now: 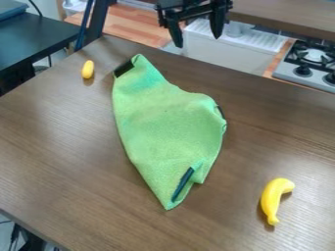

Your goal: Unfolded the cloth from top right to bottom left

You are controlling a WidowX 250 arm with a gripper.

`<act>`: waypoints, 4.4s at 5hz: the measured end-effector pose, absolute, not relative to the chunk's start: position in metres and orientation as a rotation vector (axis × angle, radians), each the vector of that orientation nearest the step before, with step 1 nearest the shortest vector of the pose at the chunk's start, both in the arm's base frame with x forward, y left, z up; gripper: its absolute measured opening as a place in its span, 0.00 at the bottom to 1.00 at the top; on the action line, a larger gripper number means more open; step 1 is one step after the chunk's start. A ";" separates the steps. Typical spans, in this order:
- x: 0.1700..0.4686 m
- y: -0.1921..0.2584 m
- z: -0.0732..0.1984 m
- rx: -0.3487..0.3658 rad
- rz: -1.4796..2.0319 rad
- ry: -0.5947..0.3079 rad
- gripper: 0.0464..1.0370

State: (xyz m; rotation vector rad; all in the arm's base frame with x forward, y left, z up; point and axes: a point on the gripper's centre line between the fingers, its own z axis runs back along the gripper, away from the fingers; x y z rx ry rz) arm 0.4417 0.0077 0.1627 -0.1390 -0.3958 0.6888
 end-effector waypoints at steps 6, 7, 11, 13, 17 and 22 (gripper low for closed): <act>0.449 -0.046 0.108 0.000 0.566 -0.250 0.96; 0.448 -0.045 0.108 0.014 0.552 -0.246 0.96; 0.442 -0.052 0.071 0.087 0.496 -0.184 0.96; 0.441 -0.062 0.057 0.108 0.472 -0.175 0.63; 0.433 -0.069 0.070 0.032 0.433 -0.197 0.00; 0.366 0.024 0.138 -0.184 0.472 -0.330 0.00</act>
